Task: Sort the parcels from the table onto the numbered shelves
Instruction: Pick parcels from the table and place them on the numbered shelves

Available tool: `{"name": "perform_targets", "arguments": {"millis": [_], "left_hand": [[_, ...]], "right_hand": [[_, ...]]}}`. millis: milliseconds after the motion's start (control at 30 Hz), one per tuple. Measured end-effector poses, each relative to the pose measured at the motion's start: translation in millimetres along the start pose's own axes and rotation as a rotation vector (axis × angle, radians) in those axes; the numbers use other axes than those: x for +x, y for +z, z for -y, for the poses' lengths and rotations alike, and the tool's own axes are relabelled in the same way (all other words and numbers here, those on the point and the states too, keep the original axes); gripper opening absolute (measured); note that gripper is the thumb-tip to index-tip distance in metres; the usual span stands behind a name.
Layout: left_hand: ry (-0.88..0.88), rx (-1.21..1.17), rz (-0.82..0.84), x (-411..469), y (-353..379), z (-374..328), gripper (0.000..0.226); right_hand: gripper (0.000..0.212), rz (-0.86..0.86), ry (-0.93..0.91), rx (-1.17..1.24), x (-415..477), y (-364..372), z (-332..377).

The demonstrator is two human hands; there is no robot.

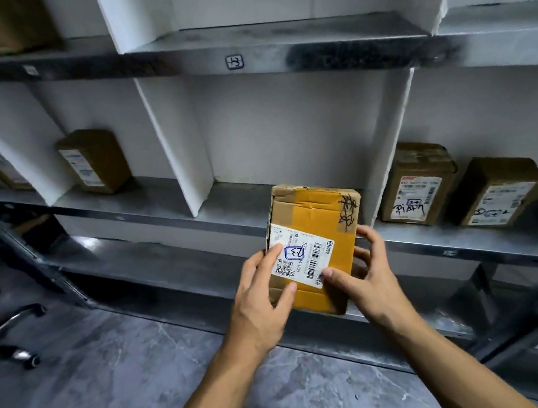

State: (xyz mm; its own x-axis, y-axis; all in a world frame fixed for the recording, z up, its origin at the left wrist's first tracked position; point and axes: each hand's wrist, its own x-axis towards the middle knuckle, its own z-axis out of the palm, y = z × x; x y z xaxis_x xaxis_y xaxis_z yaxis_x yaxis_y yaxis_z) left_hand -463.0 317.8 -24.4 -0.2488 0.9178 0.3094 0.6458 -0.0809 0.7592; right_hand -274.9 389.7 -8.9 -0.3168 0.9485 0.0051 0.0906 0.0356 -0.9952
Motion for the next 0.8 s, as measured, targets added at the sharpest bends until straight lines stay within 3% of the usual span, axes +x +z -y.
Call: {"name": "perform_targets", "arguments": {"millis": [167, 433, 800], "left_hand": [[0.037, 0.116, 0.026, 59.3, -29.5, 47.2, 0.053], [0.043, 0.627, 0.367, 161.3, -86.1, 122.2, 0.053], [0.131, 0.576, 0.482, 228.5, -102.1, 165.0, 0.052]], "right_hand": [[0.086, -0.069, -0.07, -0.052, 75.5, 32.2, -2.6], [0.089, -0.143, -0.038, -0.121, 193.5, 86.9, -7.4], [0.085, -0.187, -0.007, -0.153, 271.3, 144.1, -28.0]]}}
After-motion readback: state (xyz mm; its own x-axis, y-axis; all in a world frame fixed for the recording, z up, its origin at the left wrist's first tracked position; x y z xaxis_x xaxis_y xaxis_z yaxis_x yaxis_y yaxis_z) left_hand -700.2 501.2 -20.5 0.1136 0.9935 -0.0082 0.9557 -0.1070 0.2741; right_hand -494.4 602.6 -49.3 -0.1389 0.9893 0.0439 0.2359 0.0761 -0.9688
